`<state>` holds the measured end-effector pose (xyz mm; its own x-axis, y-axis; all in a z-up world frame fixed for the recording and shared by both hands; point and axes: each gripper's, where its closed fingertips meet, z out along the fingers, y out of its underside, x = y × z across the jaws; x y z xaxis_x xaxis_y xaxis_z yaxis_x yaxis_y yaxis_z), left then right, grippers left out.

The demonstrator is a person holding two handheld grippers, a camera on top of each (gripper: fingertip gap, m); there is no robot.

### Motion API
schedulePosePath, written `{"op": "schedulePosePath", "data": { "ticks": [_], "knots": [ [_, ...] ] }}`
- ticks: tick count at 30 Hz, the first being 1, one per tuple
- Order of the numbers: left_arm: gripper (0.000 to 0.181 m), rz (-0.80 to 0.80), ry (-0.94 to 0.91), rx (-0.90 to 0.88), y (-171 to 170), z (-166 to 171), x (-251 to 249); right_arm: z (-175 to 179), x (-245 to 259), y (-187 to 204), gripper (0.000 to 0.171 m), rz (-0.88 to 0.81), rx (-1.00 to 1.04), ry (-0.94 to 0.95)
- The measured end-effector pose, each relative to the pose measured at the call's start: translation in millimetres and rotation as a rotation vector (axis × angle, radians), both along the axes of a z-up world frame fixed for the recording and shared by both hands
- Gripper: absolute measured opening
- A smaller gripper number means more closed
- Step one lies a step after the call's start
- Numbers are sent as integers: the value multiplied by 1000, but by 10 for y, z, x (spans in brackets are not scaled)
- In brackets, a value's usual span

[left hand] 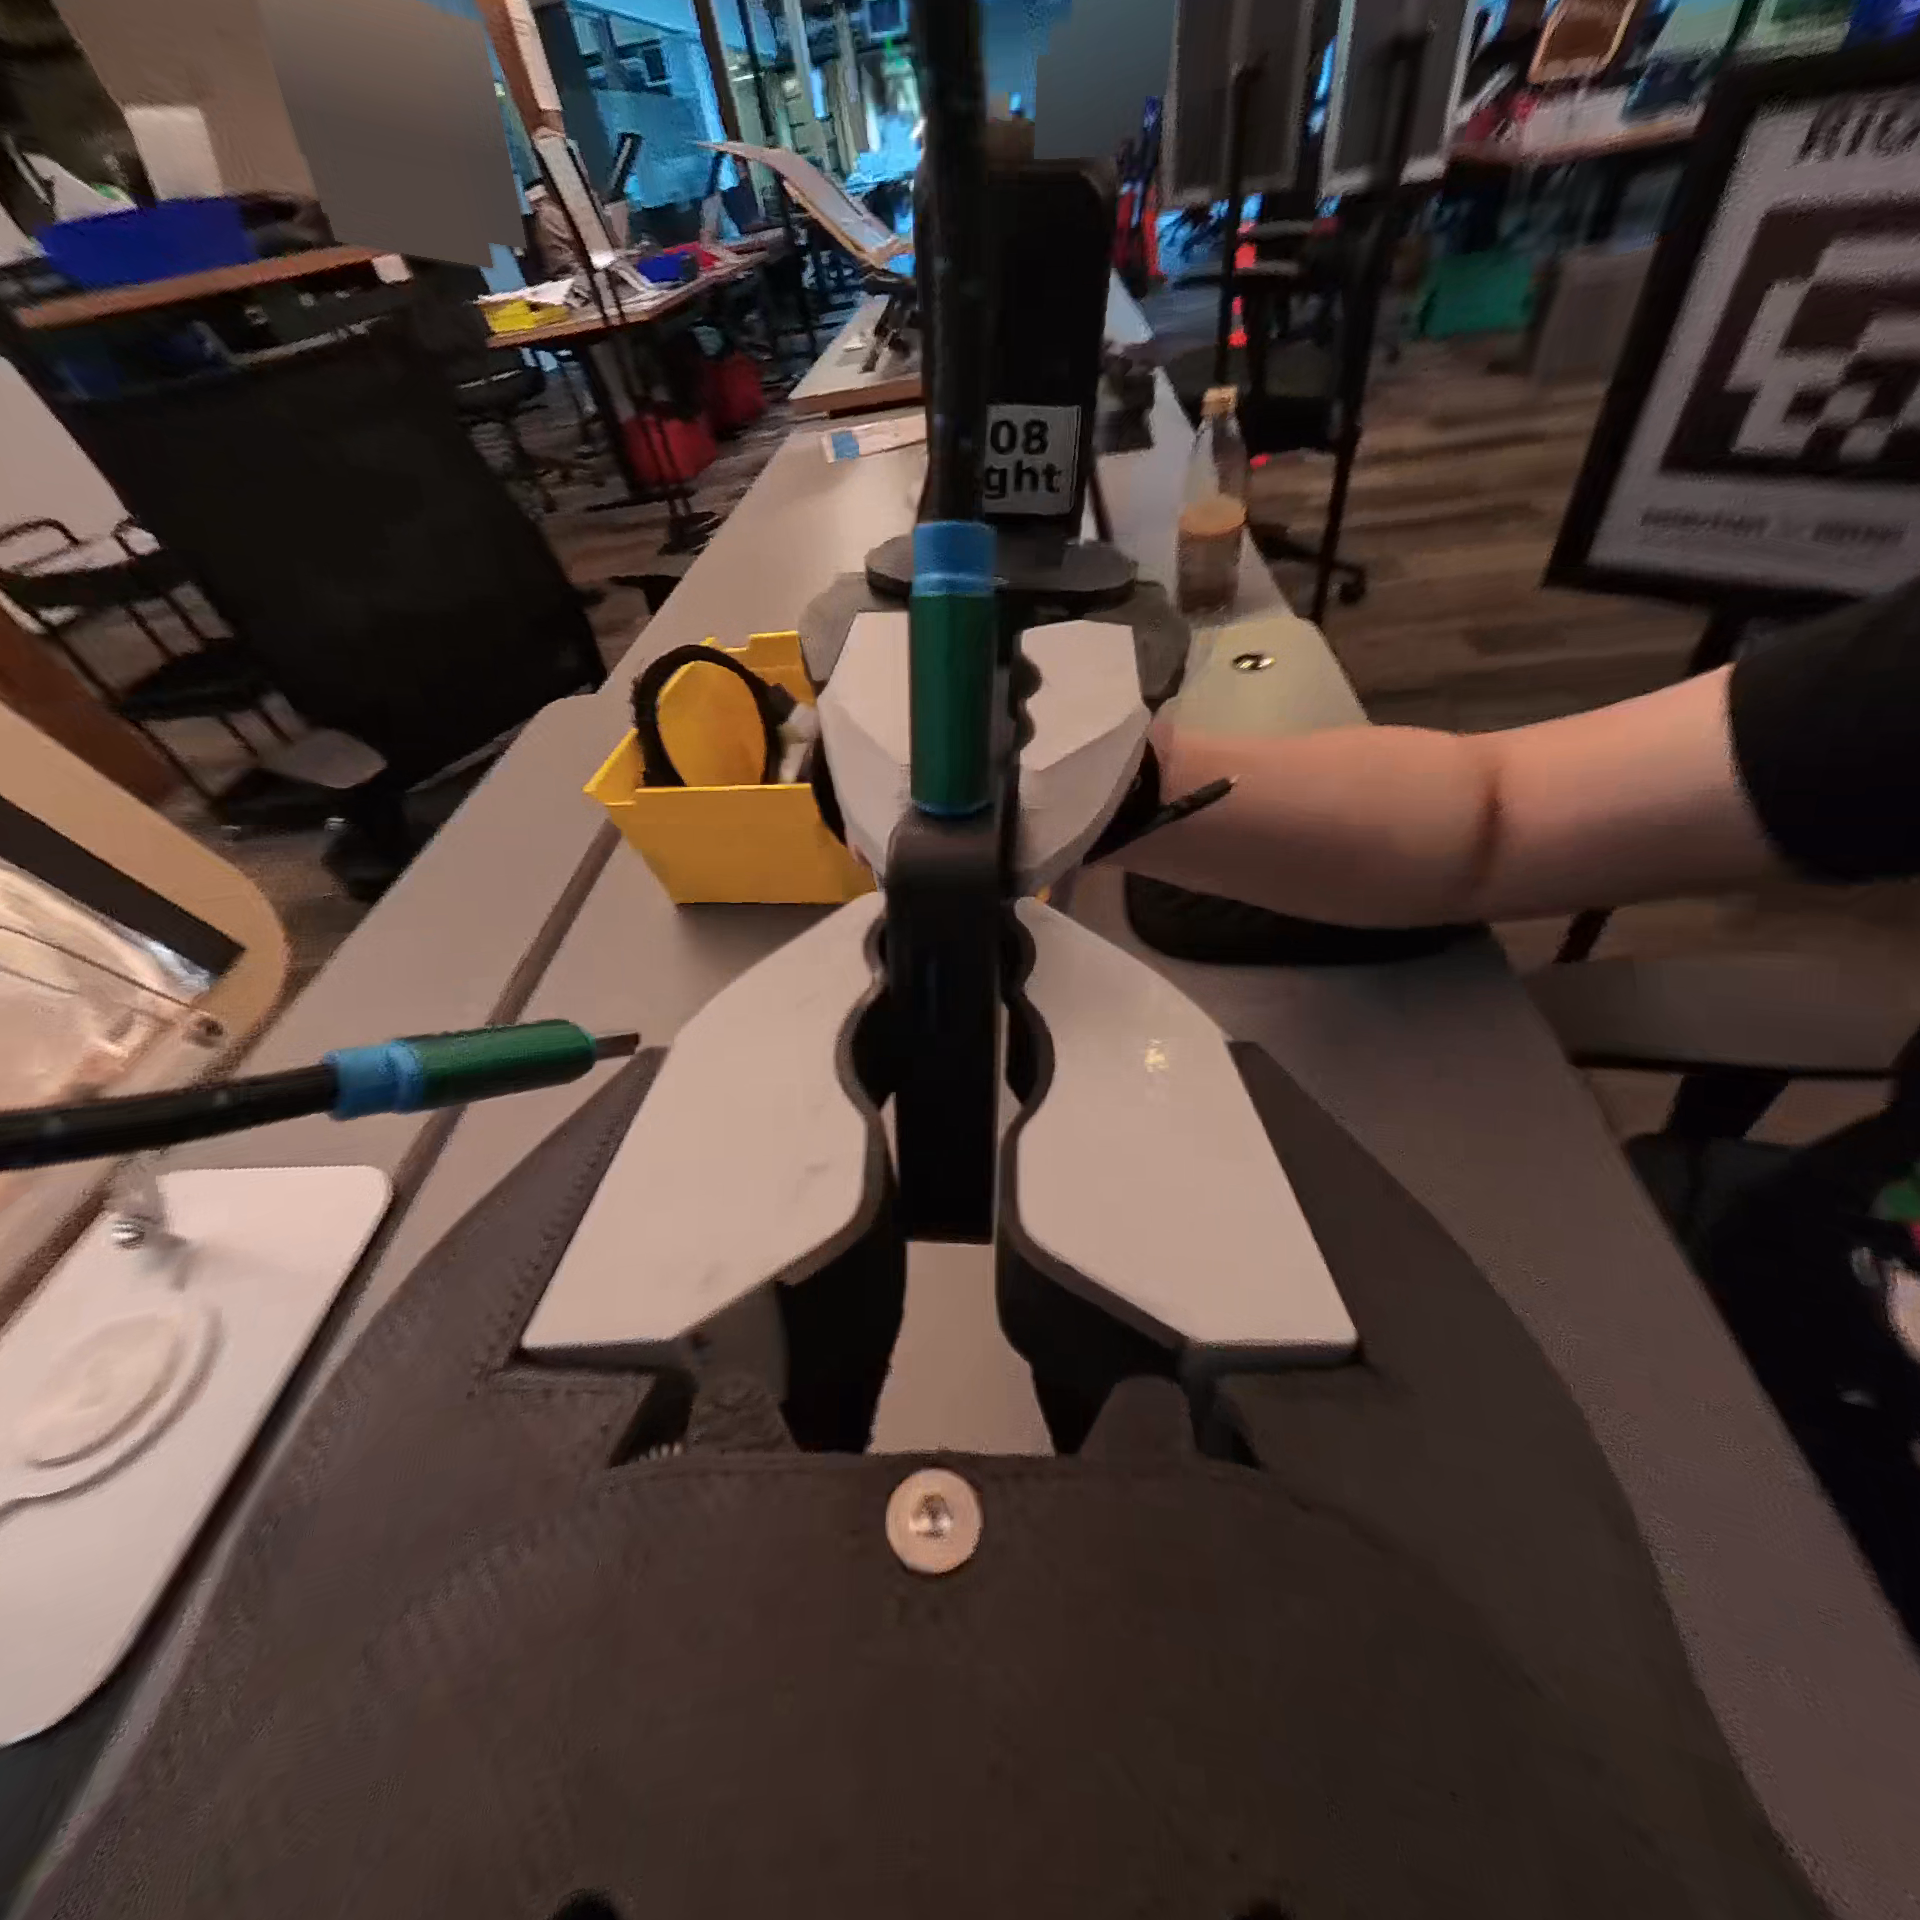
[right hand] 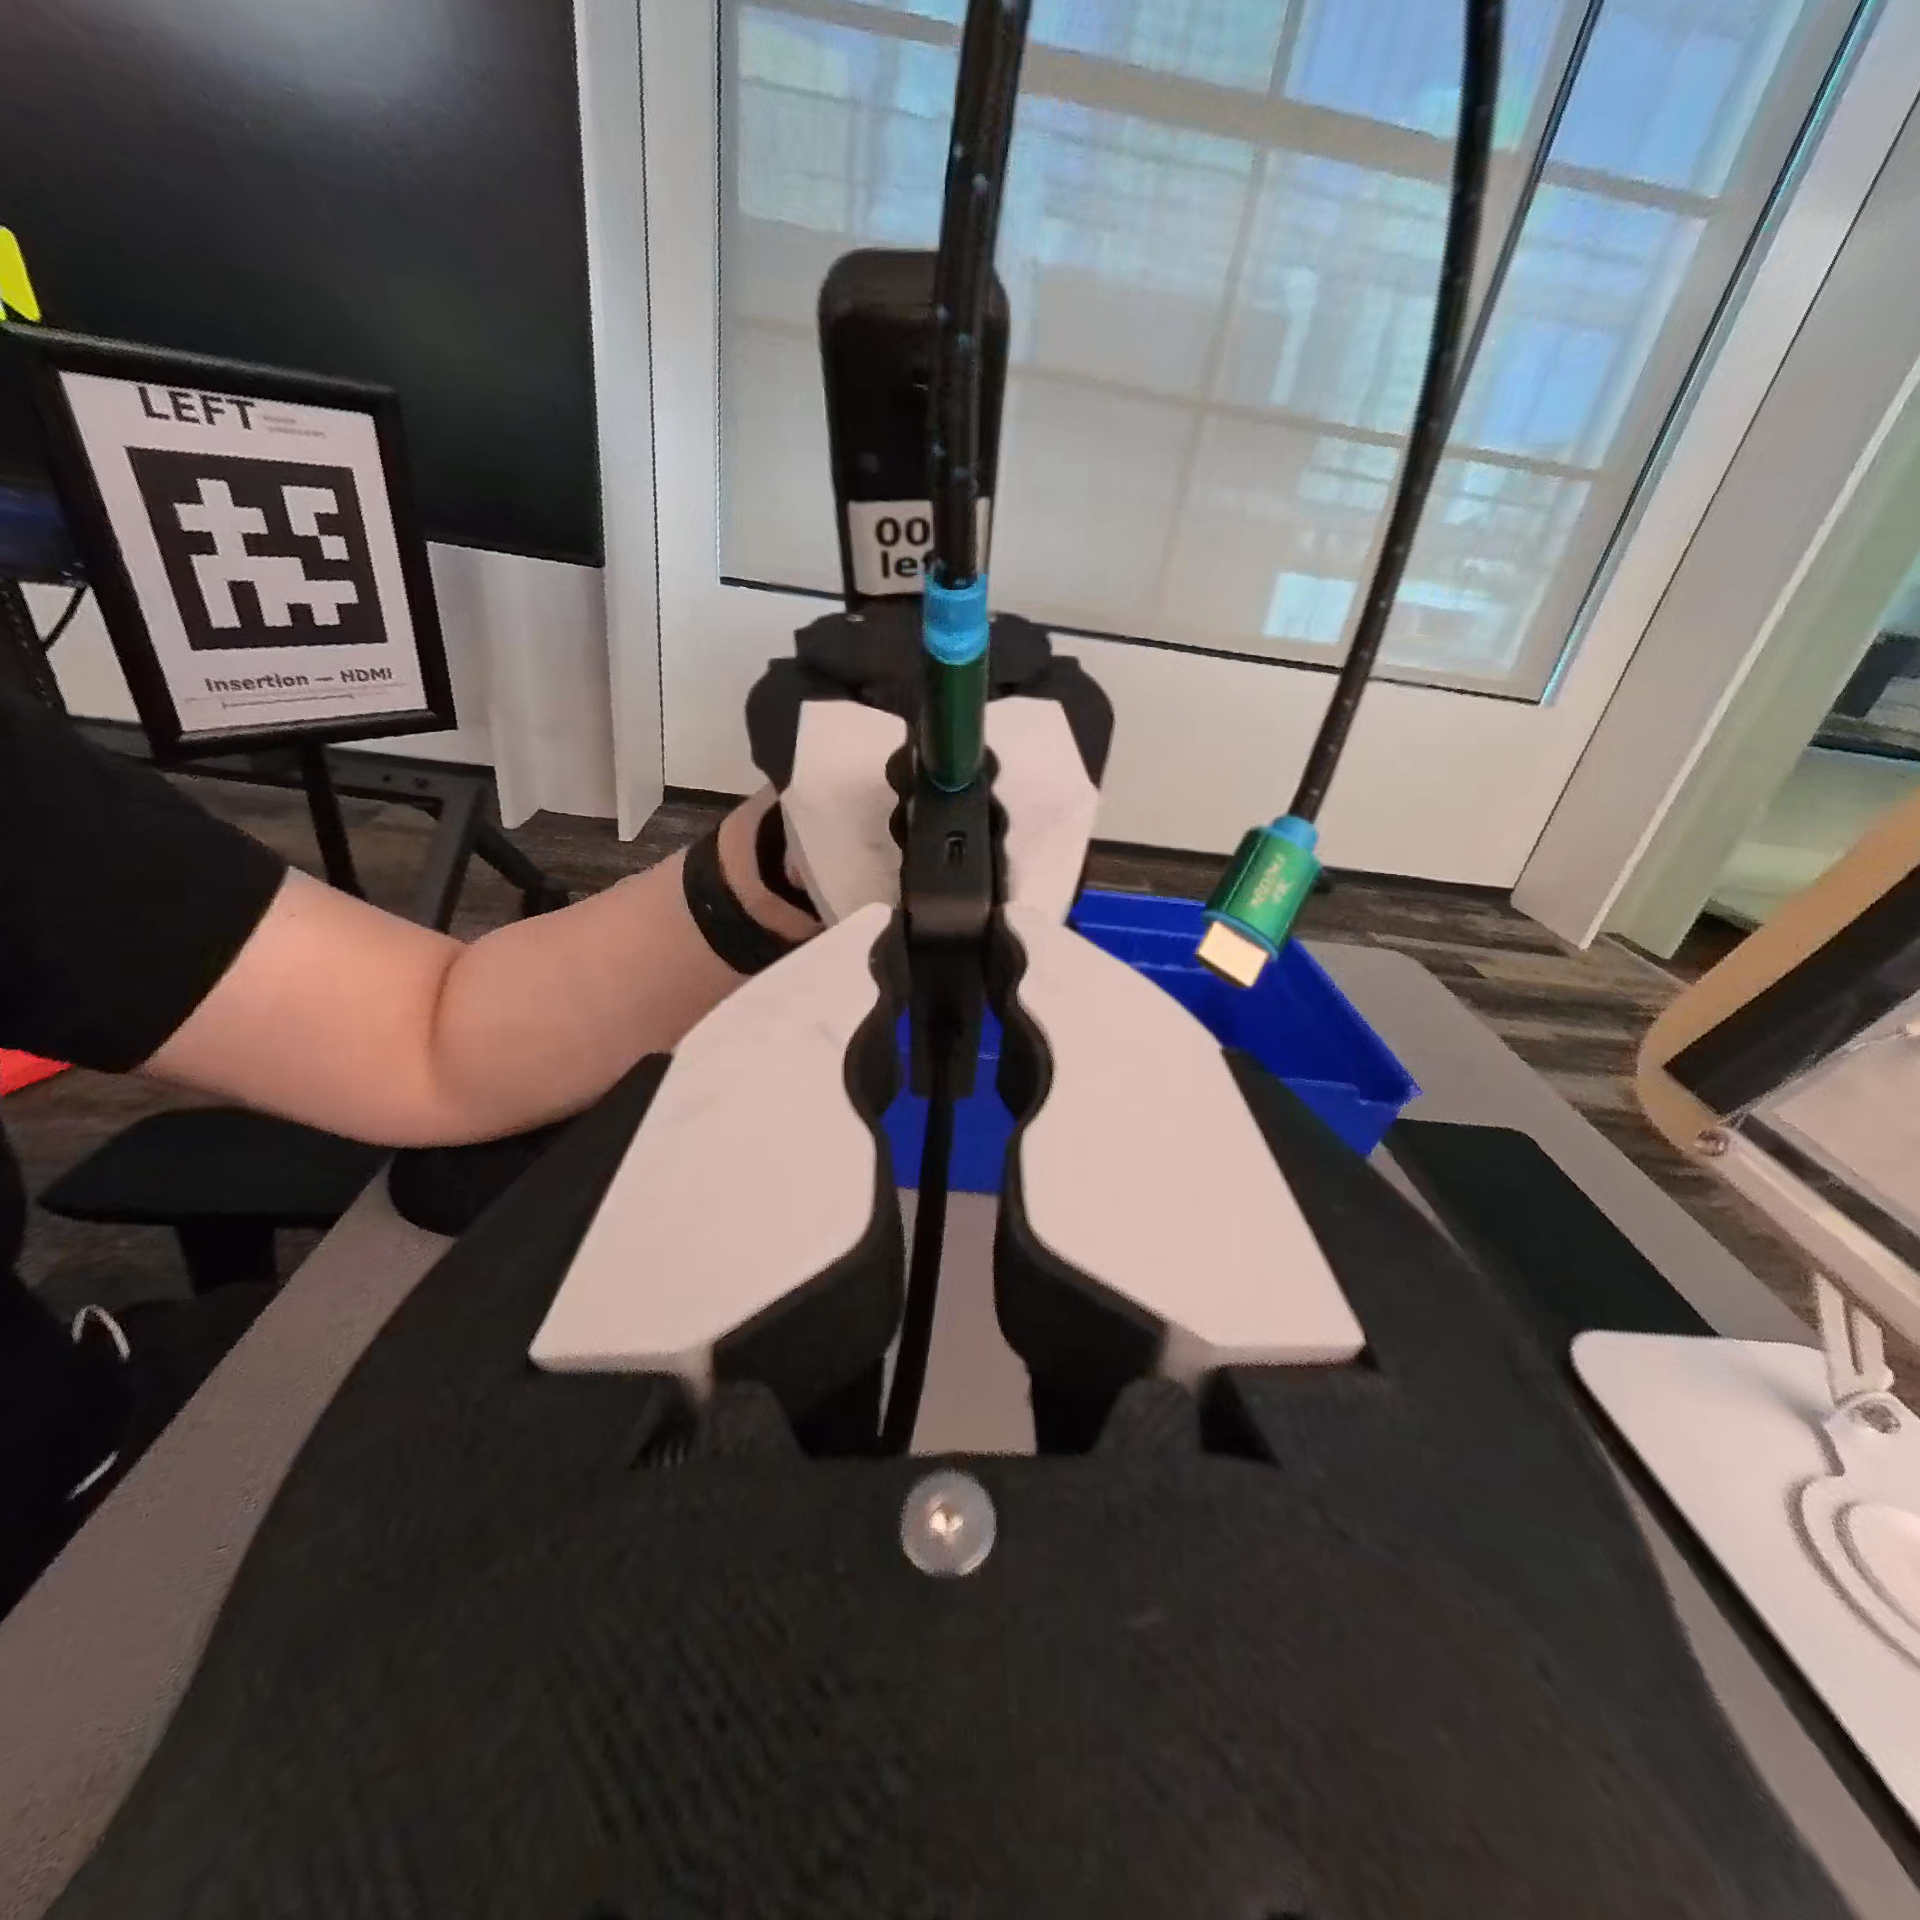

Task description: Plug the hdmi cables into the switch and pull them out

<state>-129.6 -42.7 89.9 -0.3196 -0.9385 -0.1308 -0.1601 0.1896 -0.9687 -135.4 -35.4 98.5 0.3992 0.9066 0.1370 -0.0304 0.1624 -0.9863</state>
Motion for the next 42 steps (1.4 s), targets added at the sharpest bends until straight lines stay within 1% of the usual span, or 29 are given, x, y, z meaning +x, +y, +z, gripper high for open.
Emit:
{"op": "schedulePosePath", "data": {
  "ticks": [2,3,5,6,9,11,12,13,14,16,18,20,23,25,27,32,36,38,42],
  "knots": [
    [13,84,12,120,78,-30,32,-17,92,92,18,-61,33,-23],
    [13,165,18,210,185,-45,42,20,202,172,19,-137,66,-19],
    [13,350,5,407,435,-15,20,162,501,292,28,-329,144,3],
    [13,421,-28,492,518,42,1,239,593,258,29,-360,176,23],
    [13,583,-138,740,646,222,-48,465,672,108,35,-384,223,172],
    [13,653,-143,899,678,248,-52,411,467,103,38,-332,124,146],
    [13,664,-142,956,667,241,-33,344,355,134,47,-328,64,106],
    [13,669,-141,990,653,228,-9,285,233,136,51,-310,31,67],
    [13,670,-136,1015,640,209,18,227,139,146,51,-315,11,37],
    [13,668,-113,1062,628,159,61,165,103,213,49,-403,11,8],
    [13,666,-96,1112,625,119,89,164,89,219,41,-429,18,36],
    [12,665,-81,1150,630,81,114,158,75,208,29,-407,-10,68],
    [13,668,-69,1188,640,43,142,97,90,247,22,-389,-81,70],
    [13,675,-61,1219,659,27,149,55,97,256,22,-371,-122,61],
    [13,675,-56,1223,669,7,163,26,110,258,22,-371,-122,27],
    [14,678,-55,1239,712,-17,187,-2,145,298,22,-353,-150,121],
    [14,692,-45,1238,749,-26,192,-13,144,319,22,-450,-103,107],
    [14,692,-55,1249,730,2,185,12,130,295,22,-463,-100,105],
    [14,650,-84,1247,638,53,152,56,102,214,21,-314,-153,111]
  ]
}}
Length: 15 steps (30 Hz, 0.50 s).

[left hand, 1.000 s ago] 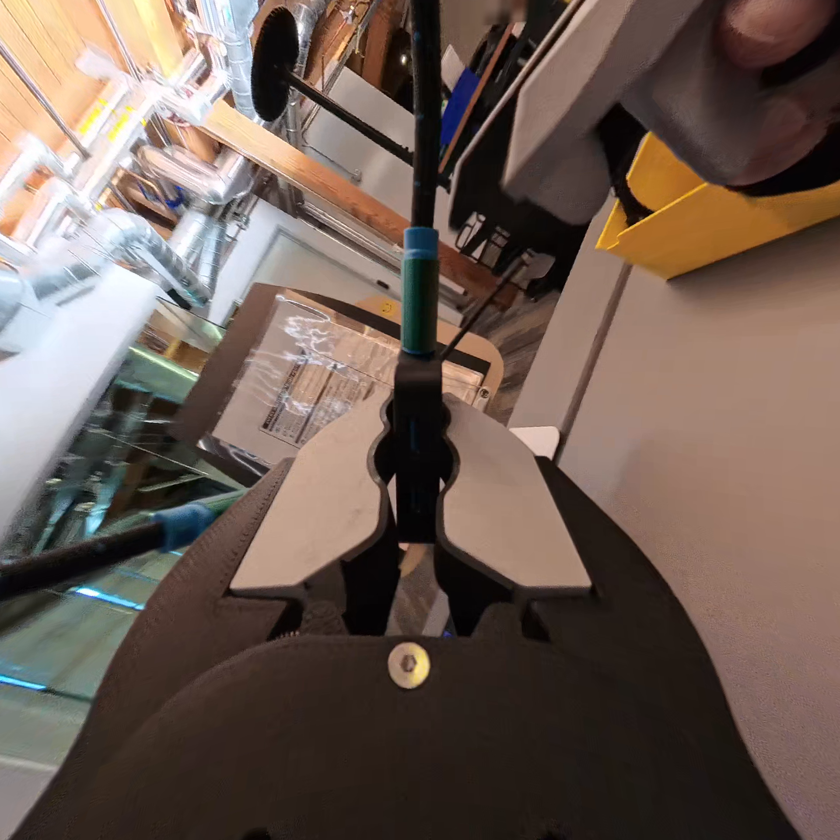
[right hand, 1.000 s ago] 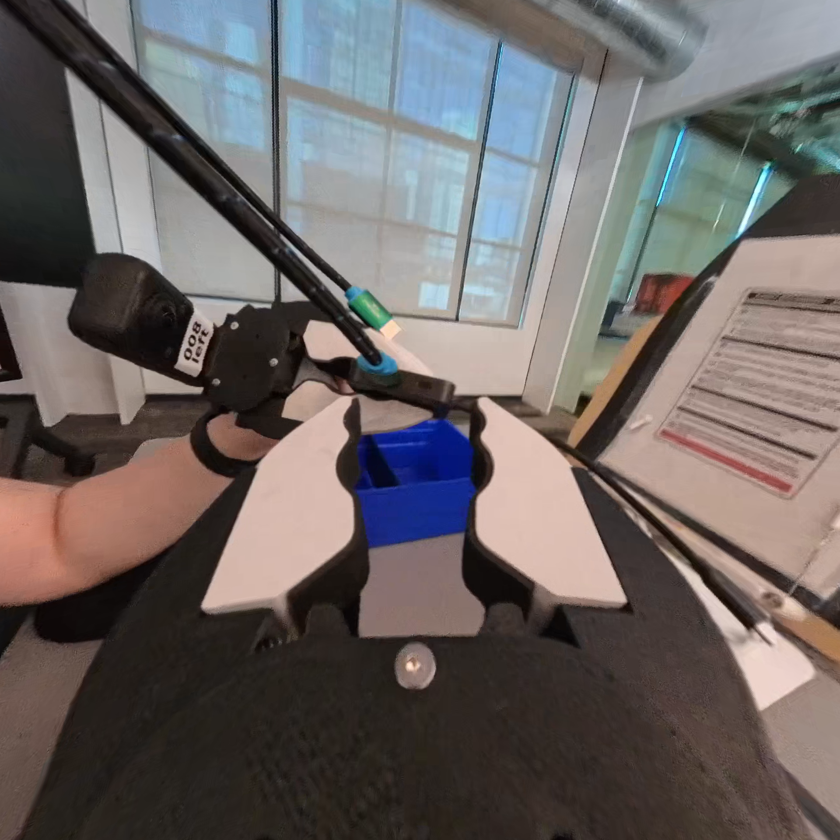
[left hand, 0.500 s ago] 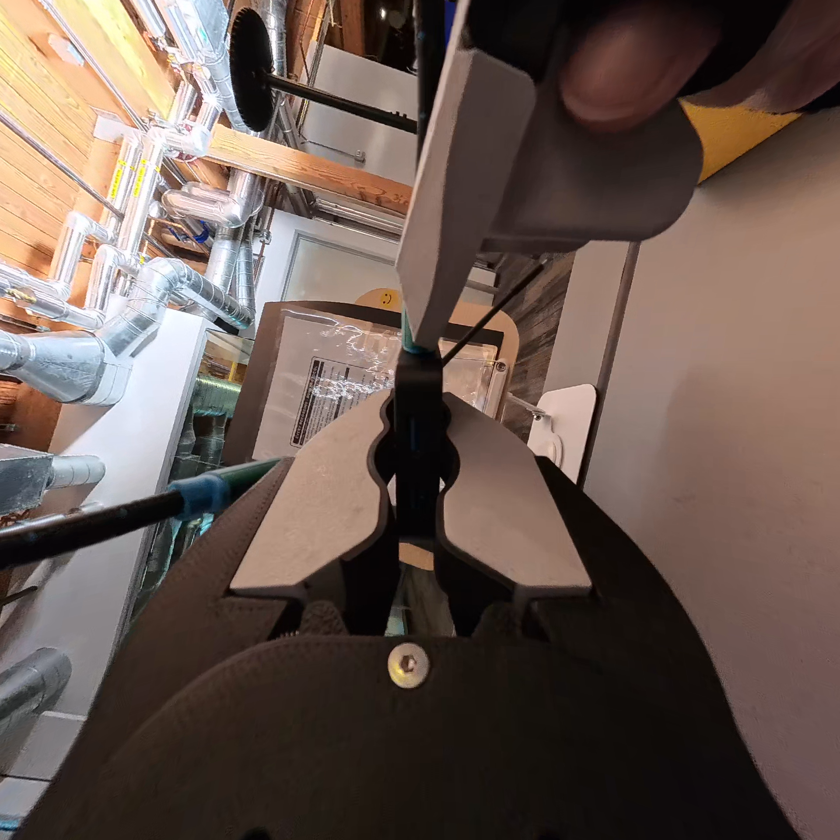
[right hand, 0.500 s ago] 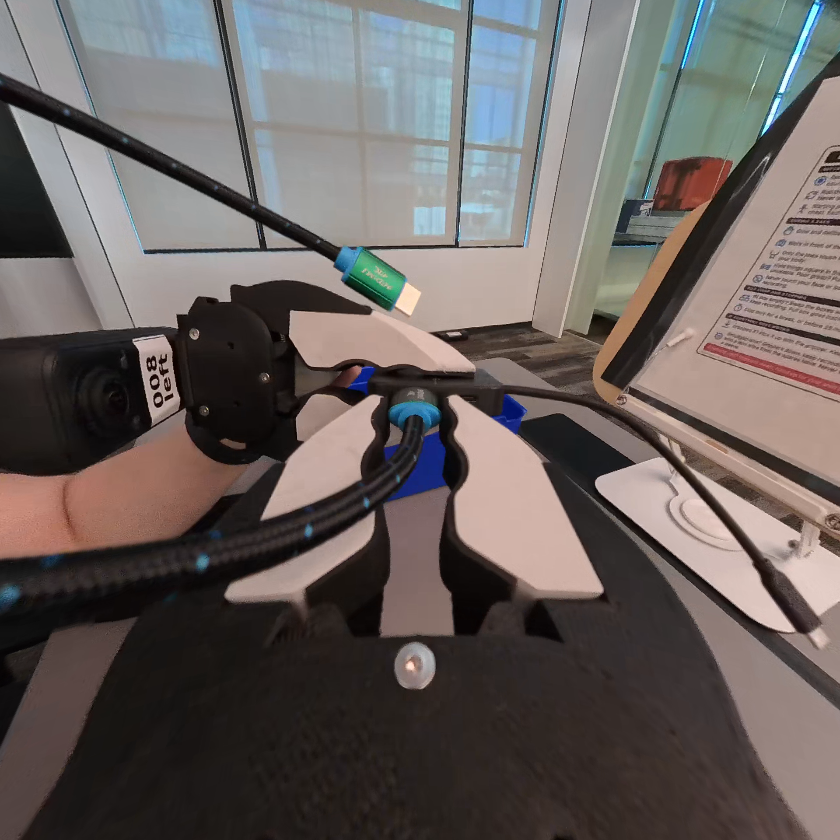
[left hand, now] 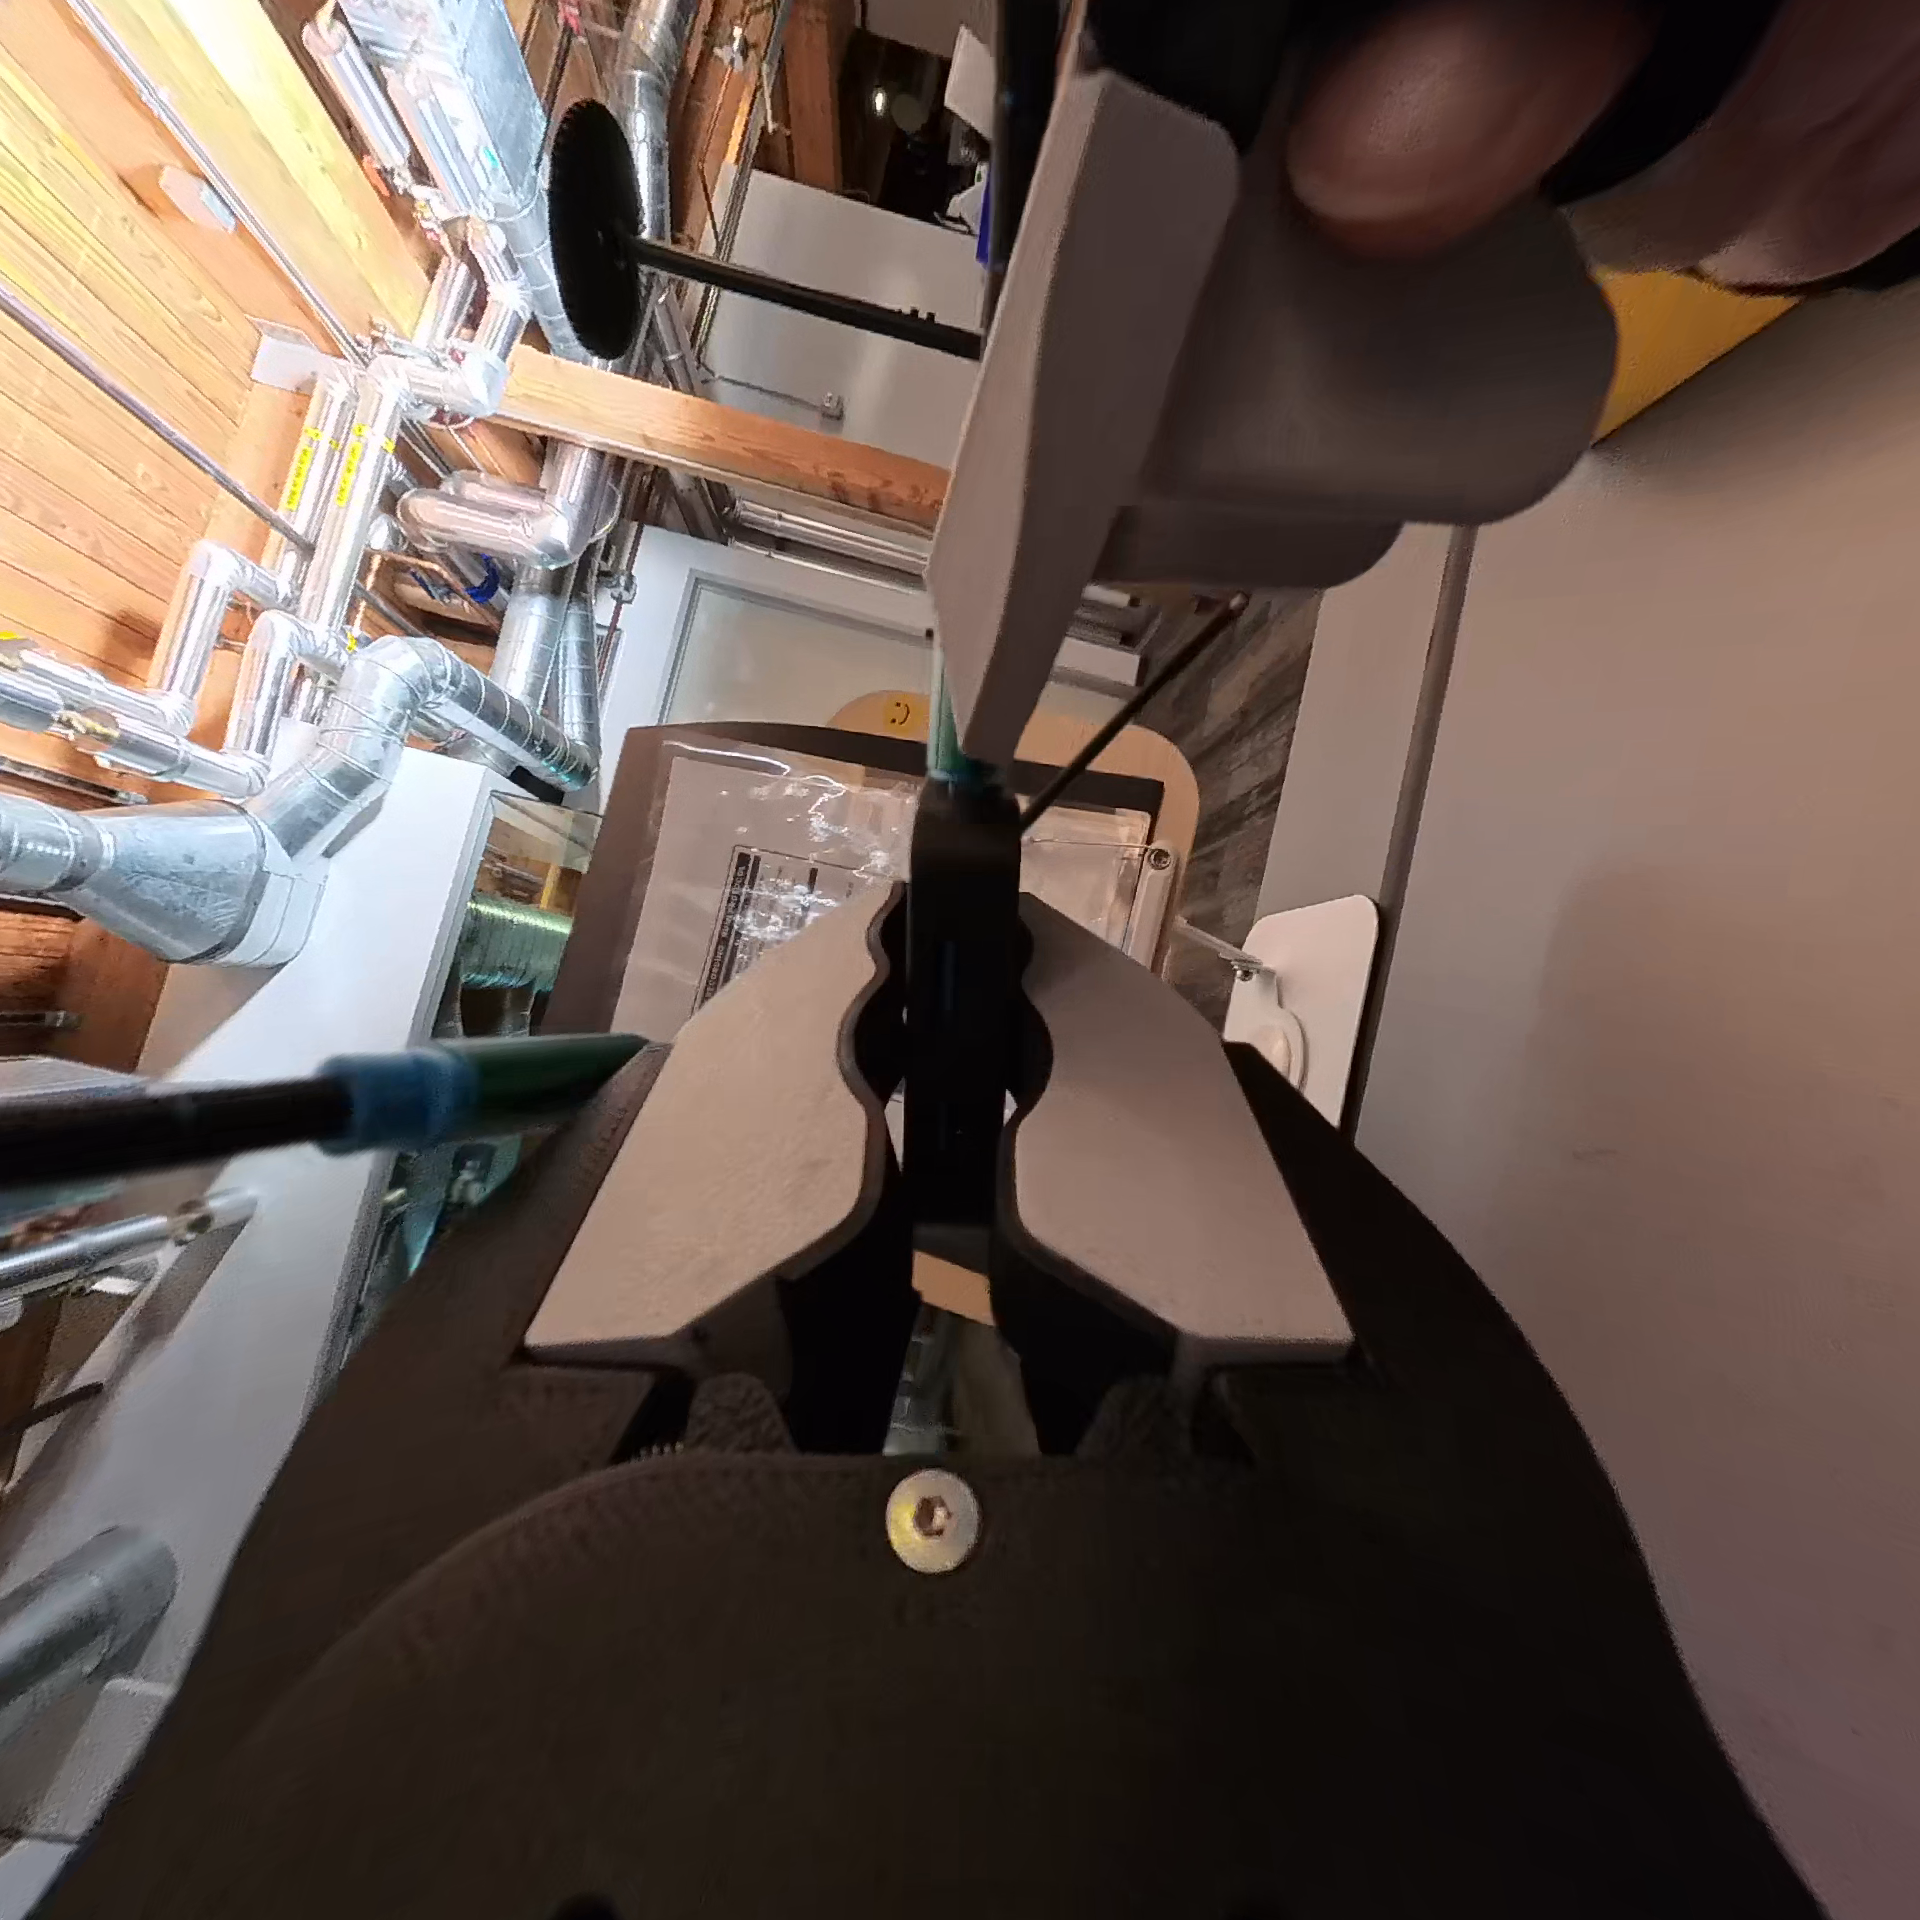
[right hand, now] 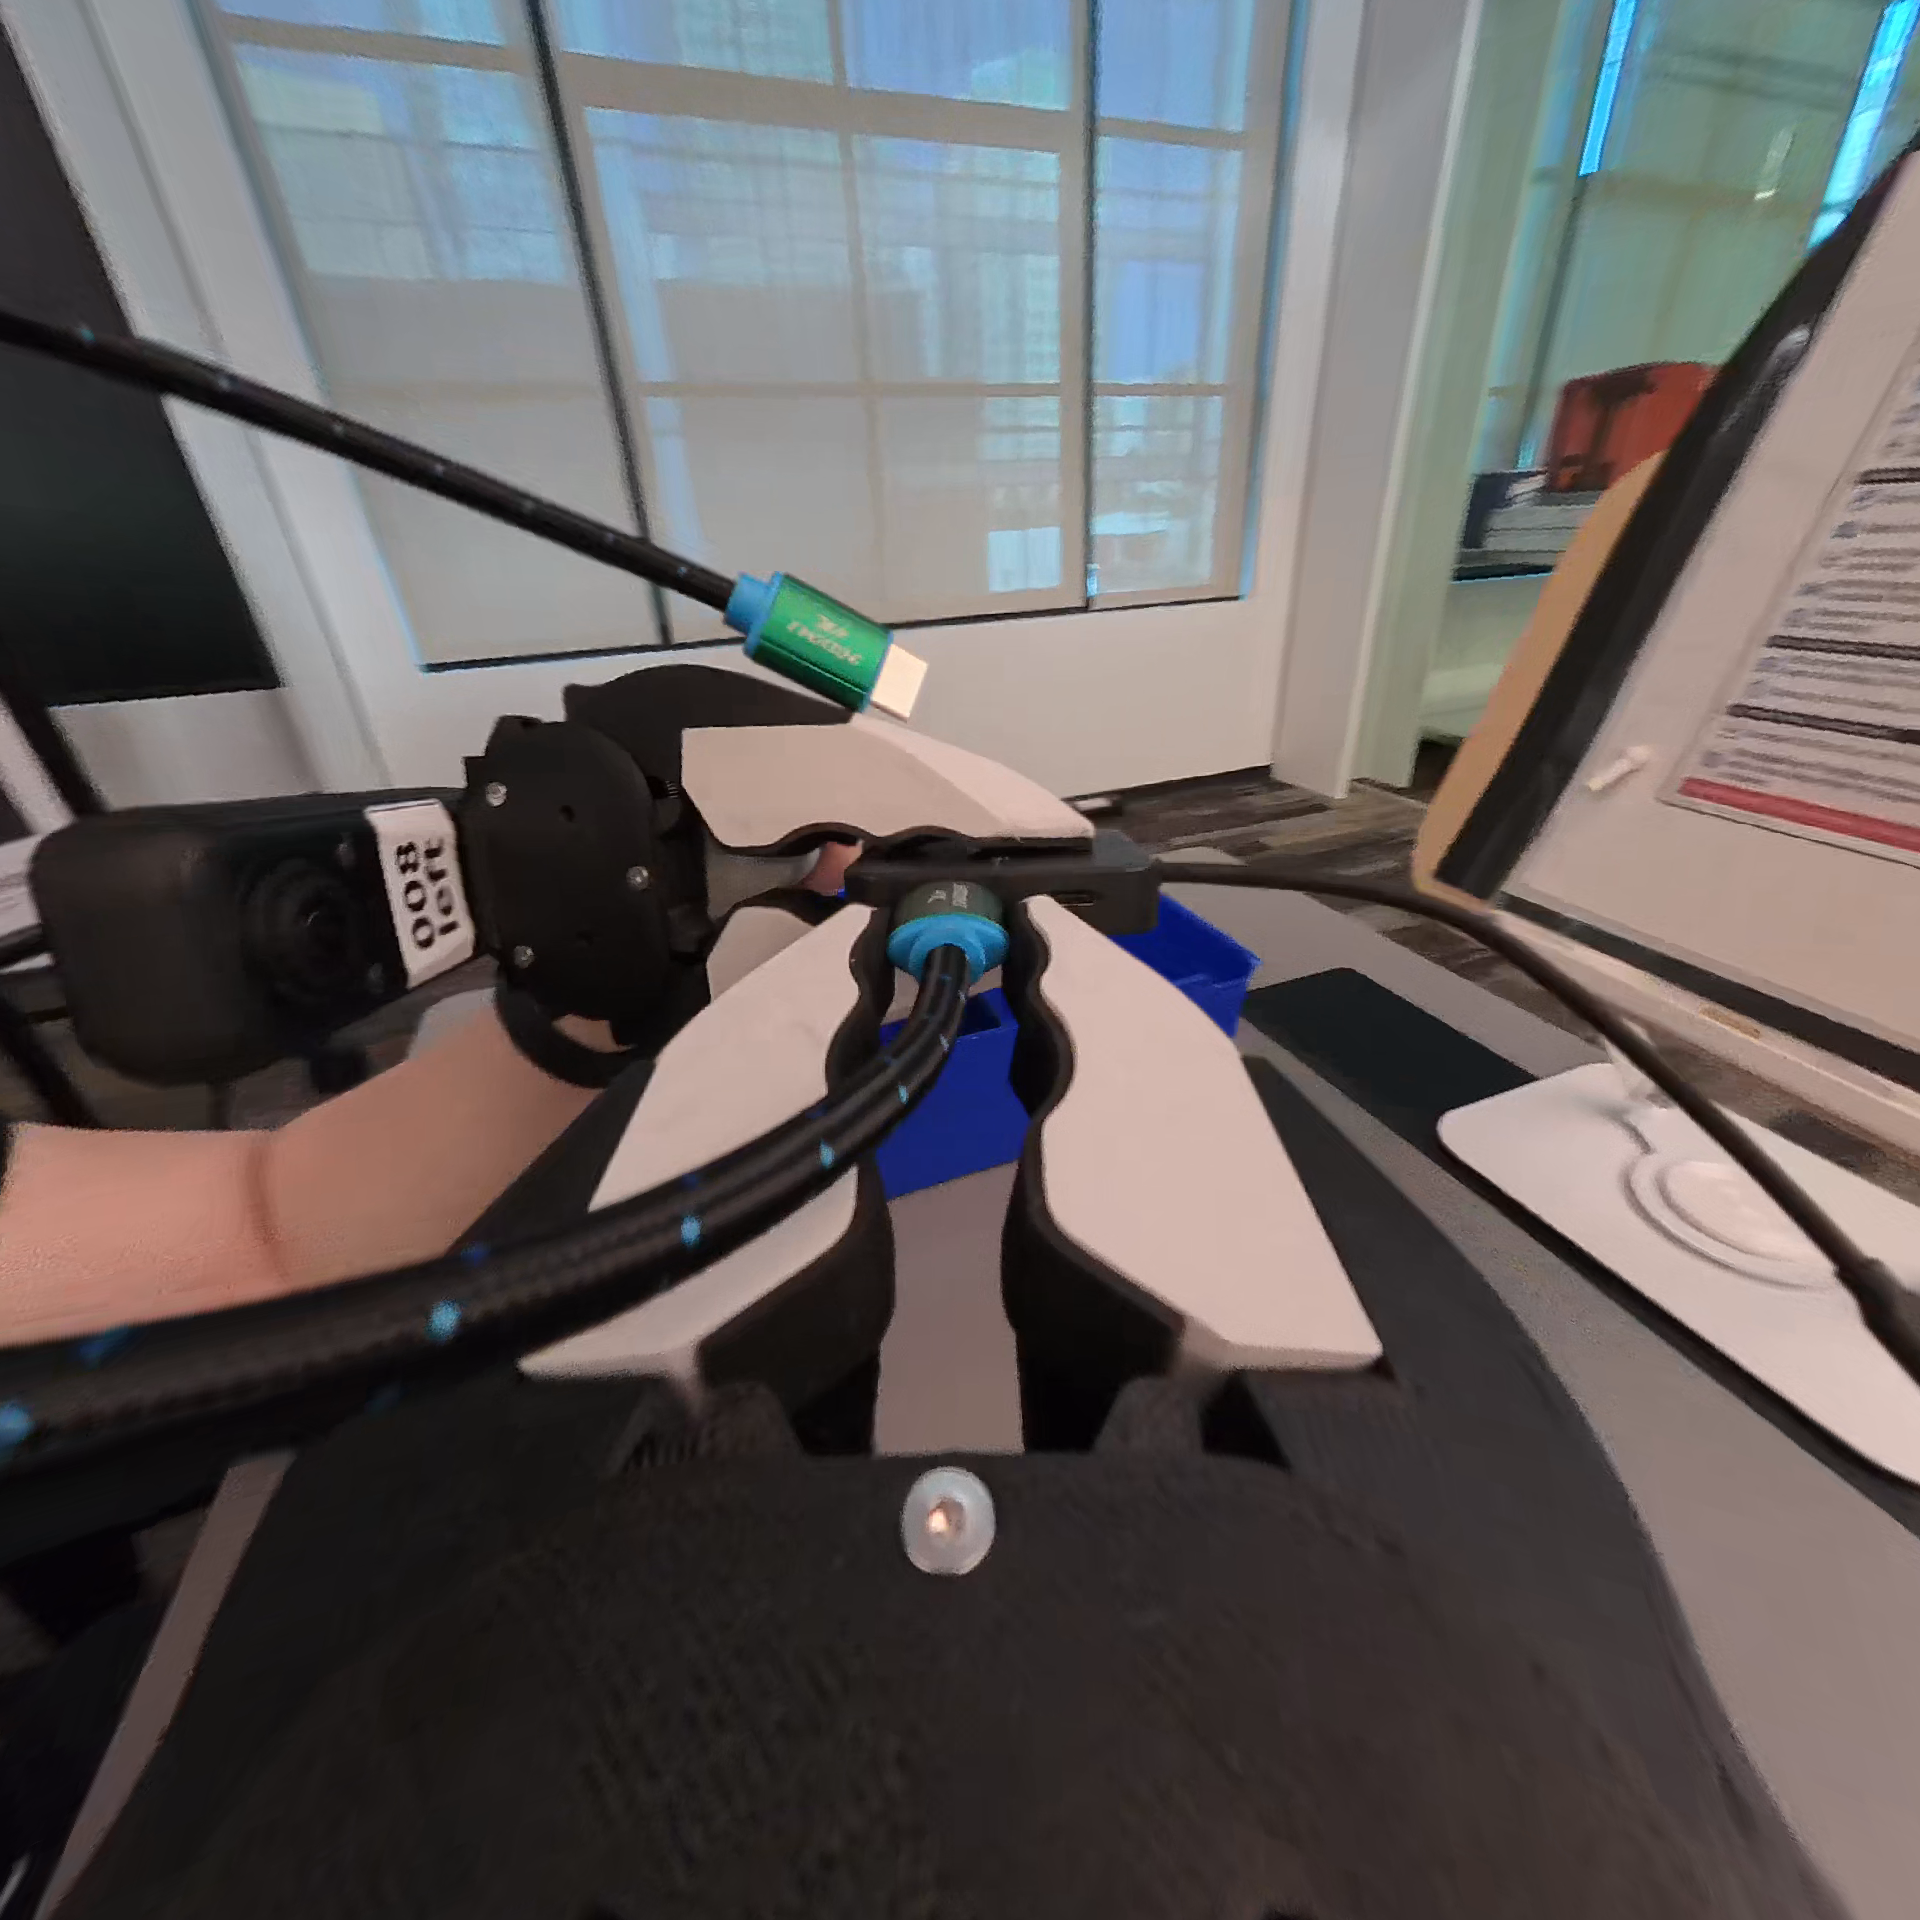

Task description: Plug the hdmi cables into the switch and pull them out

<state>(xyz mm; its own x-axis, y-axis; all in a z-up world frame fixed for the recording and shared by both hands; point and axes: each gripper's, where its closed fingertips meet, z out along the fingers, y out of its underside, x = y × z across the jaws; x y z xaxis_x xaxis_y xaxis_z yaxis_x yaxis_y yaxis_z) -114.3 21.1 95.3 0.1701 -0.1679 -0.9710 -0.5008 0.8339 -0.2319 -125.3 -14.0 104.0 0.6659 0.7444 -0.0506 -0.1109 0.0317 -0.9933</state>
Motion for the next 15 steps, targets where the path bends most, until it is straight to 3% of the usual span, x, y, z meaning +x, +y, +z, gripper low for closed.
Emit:
{"op": "schedulePosePath", "data": {
  "ticks": [8,15],
  "knots": [
    [14,-16,54,33,-56,-39,15,-47,44,-41,21,93,-120,-28],
    [15,43,34,-10,25,-18,11,-15,72,26,21,-23,-108,33]
  ]
}}
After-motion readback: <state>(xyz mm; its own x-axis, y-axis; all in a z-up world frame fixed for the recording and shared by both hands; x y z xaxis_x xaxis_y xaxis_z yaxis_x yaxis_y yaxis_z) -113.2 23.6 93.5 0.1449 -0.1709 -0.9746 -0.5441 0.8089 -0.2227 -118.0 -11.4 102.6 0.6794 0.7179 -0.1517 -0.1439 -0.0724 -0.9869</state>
